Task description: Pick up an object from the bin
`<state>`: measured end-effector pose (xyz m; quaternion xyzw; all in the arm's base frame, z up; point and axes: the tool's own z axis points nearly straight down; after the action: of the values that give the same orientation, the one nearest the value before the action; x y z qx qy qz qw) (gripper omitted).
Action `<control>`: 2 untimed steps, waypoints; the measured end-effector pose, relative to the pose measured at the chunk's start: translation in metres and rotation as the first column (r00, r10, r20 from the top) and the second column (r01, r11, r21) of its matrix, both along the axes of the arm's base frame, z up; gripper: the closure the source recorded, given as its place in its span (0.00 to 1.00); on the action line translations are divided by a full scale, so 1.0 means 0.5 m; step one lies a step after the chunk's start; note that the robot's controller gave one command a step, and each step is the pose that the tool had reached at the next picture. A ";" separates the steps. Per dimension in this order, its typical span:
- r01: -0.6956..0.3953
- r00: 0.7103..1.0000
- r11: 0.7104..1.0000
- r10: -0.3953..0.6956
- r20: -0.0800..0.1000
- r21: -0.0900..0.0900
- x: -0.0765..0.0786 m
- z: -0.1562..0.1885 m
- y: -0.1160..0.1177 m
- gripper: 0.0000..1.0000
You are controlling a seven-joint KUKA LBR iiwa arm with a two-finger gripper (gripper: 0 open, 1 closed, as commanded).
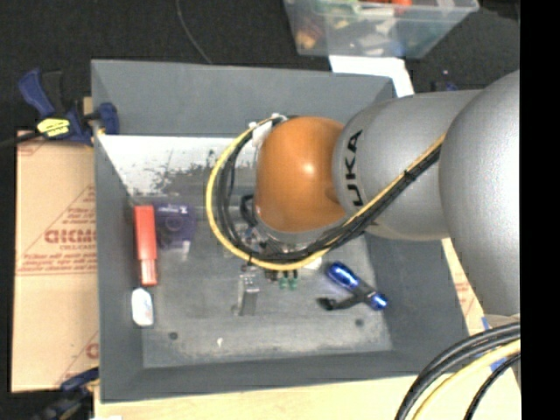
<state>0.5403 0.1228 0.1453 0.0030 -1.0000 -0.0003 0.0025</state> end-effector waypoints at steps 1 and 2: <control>0.006 1.000 1.000 -0.006 0.008 0.001 0.004 0.009 -0.001 0.00; -0.309 0.951 0.951 0.309 0.014 -0.003 0.198 -0.129 -0.116 0.00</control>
Offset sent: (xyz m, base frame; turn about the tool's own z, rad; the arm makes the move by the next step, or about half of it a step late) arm 0.1071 -0.0627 -0.0753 -0.3534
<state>0.6392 0.0649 0.0811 0.1595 -0.9872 0.0004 -0.0047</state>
